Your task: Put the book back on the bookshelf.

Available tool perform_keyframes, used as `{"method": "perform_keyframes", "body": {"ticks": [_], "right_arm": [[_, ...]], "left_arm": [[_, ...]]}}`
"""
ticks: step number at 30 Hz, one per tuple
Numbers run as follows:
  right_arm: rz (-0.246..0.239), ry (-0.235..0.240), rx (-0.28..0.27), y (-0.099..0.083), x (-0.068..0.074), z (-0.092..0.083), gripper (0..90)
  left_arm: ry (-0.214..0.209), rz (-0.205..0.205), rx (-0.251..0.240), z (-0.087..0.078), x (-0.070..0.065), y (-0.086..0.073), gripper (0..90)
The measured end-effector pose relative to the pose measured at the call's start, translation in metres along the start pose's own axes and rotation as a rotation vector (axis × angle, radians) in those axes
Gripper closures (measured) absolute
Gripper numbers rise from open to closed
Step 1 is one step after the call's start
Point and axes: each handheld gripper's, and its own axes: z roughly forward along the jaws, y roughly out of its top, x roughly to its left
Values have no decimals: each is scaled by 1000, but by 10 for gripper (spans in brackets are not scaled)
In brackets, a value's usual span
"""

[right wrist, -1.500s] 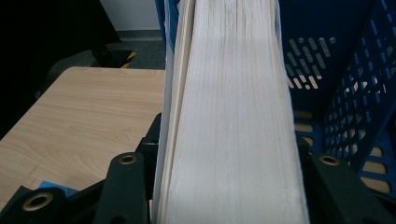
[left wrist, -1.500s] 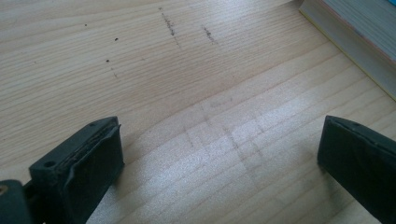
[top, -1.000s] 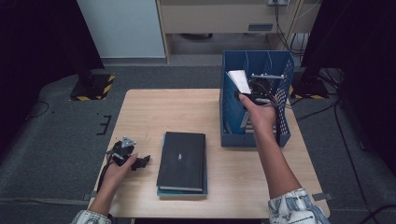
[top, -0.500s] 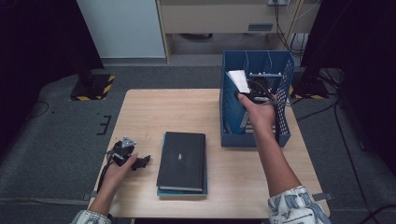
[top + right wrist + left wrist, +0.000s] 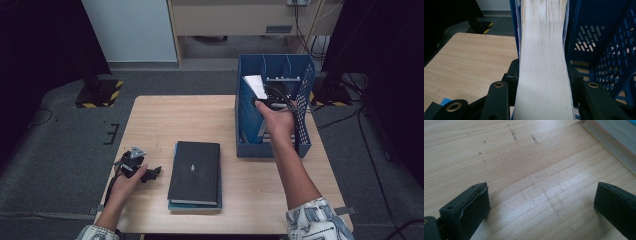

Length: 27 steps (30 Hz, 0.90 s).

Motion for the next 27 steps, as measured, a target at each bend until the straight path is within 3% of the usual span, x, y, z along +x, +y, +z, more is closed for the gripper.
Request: {"method": "perform_keyframes", "body": {"ticks": [13,27], "right_arm": [[18,-14,-33,1,1,1,605],[40,-51,-72,18,2,15,606]], "left_arm": [[-1,1,-1,0,0,0,0],[-3,4,-1,0,0,0,0]]}}
